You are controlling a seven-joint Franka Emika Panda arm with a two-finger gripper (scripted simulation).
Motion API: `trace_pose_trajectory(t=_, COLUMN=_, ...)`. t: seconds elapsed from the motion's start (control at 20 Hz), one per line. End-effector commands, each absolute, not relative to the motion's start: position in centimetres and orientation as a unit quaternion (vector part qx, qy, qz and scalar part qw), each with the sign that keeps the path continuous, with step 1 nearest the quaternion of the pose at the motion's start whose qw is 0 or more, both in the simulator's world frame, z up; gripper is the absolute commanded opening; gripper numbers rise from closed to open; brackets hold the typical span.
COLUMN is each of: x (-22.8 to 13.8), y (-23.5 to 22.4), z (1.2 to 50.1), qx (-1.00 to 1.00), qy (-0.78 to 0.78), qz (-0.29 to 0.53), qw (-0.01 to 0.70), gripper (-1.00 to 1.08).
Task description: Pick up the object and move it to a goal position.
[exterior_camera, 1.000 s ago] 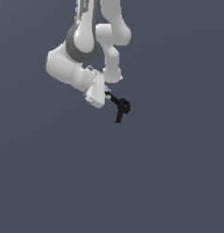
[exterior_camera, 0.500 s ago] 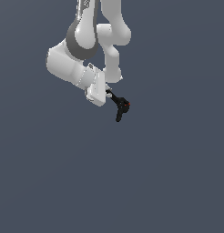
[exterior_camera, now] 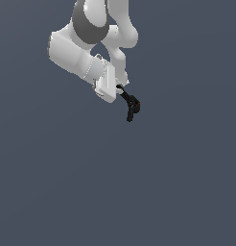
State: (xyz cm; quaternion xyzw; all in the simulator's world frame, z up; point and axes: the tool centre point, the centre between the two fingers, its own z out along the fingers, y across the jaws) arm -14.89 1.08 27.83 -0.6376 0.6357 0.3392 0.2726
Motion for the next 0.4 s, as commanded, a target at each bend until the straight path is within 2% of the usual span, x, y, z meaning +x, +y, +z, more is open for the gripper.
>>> trace_pose_trajectory(t=0.0, x=-14.83, y=1.56, z=29.08, qx=-0.638, qy=0.636, qz=0.339, qw=0.273, gripper=-1.0)
trace_pose_trajectory(t=0.35, x=-14.64, y=1.86, z=29.88, qx=-0.637, qy=0.636, qz=0.339, qw=0.274, gripper=-1.0)
